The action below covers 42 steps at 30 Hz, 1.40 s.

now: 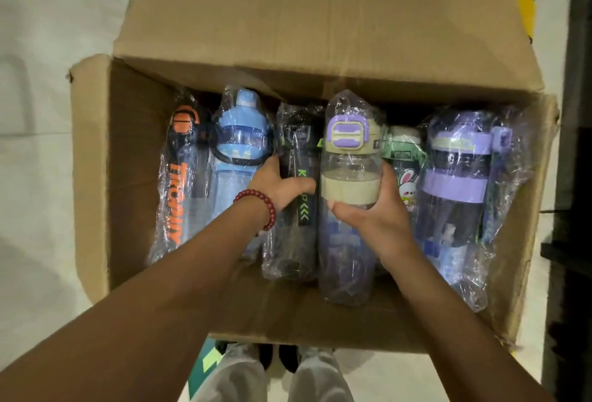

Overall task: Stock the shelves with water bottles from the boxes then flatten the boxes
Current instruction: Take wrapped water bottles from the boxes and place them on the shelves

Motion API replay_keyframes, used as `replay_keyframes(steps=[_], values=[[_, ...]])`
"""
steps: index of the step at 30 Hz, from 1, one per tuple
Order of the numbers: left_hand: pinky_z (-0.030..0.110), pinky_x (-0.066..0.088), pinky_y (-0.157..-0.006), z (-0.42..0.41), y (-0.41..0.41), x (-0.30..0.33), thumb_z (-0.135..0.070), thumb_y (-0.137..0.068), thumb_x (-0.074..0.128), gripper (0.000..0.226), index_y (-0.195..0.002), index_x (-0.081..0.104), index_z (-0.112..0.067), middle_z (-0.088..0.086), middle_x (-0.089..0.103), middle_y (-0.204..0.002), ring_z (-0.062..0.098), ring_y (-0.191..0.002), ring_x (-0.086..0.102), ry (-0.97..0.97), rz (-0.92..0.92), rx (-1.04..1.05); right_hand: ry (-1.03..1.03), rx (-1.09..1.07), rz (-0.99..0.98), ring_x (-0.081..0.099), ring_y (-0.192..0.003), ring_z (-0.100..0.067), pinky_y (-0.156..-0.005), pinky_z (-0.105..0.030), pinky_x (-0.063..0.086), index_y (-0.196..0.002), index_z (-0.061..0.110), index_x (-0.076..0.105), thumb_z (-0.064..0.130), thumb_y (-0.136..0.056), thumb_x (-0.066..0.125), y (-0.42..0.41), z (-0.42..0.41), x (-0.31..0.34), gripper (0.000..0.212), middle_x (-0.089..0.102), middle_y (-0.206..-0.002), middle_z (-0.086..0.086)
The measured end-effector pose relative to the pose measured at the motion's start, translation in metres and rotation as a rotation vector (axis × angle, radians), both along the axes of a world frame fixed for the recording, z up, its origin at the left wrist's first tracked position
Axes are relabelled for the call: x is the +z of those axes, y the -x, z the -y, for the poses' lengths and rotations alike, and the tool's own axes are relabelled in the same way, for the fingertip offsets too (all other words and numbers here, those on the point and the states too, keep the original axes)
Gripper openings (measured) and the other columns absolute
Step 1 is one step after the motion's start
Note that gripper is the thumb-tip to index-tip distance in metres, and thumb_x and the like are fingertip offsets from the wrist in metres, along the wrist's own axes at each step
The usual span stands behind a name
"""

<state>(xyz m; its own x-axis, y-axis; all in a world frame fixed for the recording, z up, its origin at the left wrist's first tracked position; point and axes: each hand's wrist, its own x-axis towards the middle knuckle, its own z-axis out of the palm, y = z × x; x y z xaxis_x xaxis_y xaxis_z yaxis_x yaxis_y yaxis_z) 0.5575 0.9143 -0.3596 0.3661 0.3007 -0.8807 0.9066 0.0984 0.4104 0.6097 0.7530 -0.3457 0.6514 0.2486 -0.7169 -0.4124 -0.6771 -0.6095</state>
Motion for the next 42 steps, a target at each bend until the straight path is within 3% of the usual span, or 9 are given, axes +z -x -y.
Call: replay_keyframes(steps=[6,11,18,22,26,30,34,37,42], values=[[0.036,0.047,-0.095,-0.007,0.006,-0.002,-0.023,-0.068,0.081,0.099,-0.146,0.021,-0.011,0.006,0.046,-0.136,0.023,-0.117,0.049,0.033,-0.013,-0.101,-0.022,-0.012,-0.063,0.060,-0.098,-0.012,-0.077,-0.027,0.046,-0.137,0.032,0.033,0.018,-0.070,0.079,-0.004,0.004,0.002,0.083,0.060,-0.108,0.010],[0.037,0.034,-0.108,0.009,0.015,0.024,-0.057,-0.044,0.085,0.130,-0.147,0.021,-0.012,0.007,0.032,-0.151,0.025,-0.134,0.037,0.161,-0.059,-0.063,-0.151,-0.112,-0.179,0.063,-0.104,-0.006,-0.086,-0.026,0.051,-0.141,0.034,0.031,0.023,-0.062,0.076,-0.006,0.033,0.020,0.091,0.063,-0.116,0.010],[0.027,0.035,-0.099,0.039,0.043,0.060,-0.026,-0.055,0.090,0.094,-0.127,0.030,-0.024,-0.012,0.049,-0.121,0.010,-0.111,0.046,0.170,0.010,0.287,-0.184,-0.101,-0.155,0.062,-0.105,-0.007,-0.088,-0.029,0.050,-0.133,0.044,0.034,0.024,-0.055,0.078,-0.003,0.024,0.048,0.092,0.063,-0.114,0.012],[0.041,0.037,-0.106,0.031,0.044,0.097,-0.027,-0.054,0.091,0.114,-0.144,0.021,-0.023,-0.003,0.042,-0.134,0.020,-0.121,0.045,0.108,0.065,0.342,-0.228,-0.154,-0.128,0.062,-0.097,0.002,-0.077,-0.016,0.049,-0.131,0.041,0.034,0.021,-0.055,0.075,0.001,0.013,0.081,0.088,0.061,-0.111,0.016],[0.033,0.029,-0.106,0.011,0.035,0.160,-0.023,-0.064,0.086,0.111,-0.149,0.015,-0.019,0.001,0.030,-0.149,0.018,-0.131,0.034,0.013,0.171,0.299,-0.272,-0.232,-0.116,0.061,-0.092,0.006,-0.073,-0.015,0.049,-0.132,0.042,0.034,0.008,-0.070,0.079,0.006,0.005,0.135,0.084,0.059,-0.112,0.015],[0.026,0.041,-0.097,-0.011,0.019,0.234,-0.020,-0.056,0.090,0.096,-0.134,0.033,-0.024,-0.014,0.048,-0.121,0.007,-0.113,0.049,-0.102,0.271,0.226,-0.312,-0.325,-0.079,0.063,-0.086,0.008,-0.063,-0.012,0.050,-0.136,0.034,0.036,0.004,-0.076,0.076,0.007,0.001,0.206,0.079,0.059,-0.114,0.014],[0.048,0.042,-0.103,-0.015,0.003,0.330,-0.052,-0.031,0.089,0.126,-0.140,0.034,-0.022,-0.001,0.048,-0.136,0.021,-0.124,0.048,-0.134,0.355,0.191,-0.314,-0.434,-0.035,0.063,-0.103,-0.012,-0.068,-0.022,0.055,-0.140,0.033,0.034,0.021,-0.066,0.081,0.004,0.003,0.299,0.088,0.057,-0.125,0.001],[0.052,0.046,-0.098,-0.011,0.001,0.407,-0.064,-0.024,0.088,0.131,-0.138,0.035,-0.027,0.005,0.049,-0.137,0.027,-0.123,0.050,-0.145,0.421,0.201,-0.369,-0.448,0.022,0.065,-0.091,0.000,-0.065,-0.019,0.054,-0.139,0.033,0.036,0.021,-0.064,0.082,-0.001,0.017,0.374,0.089,0.059,-0.117,0.006],[0.051,0.049,-0.094,-0.001,0.001,0.527,-0.054,-0.031,0.087,0.106,-0.125,0.046,-0.025,0.005,0.058,-0.124,0.025,-0.114,0.057,-0.179,0.559,0.183,-0.522,-0.402,0.115,0.065,-0.099,-0.013,-0.073,-0.028,0.056,-0.127,0.038,0.046,0.024,-0.050,0.079,-0.002,0.050,0.492,0.085,0.063,-0.116,0.000]])
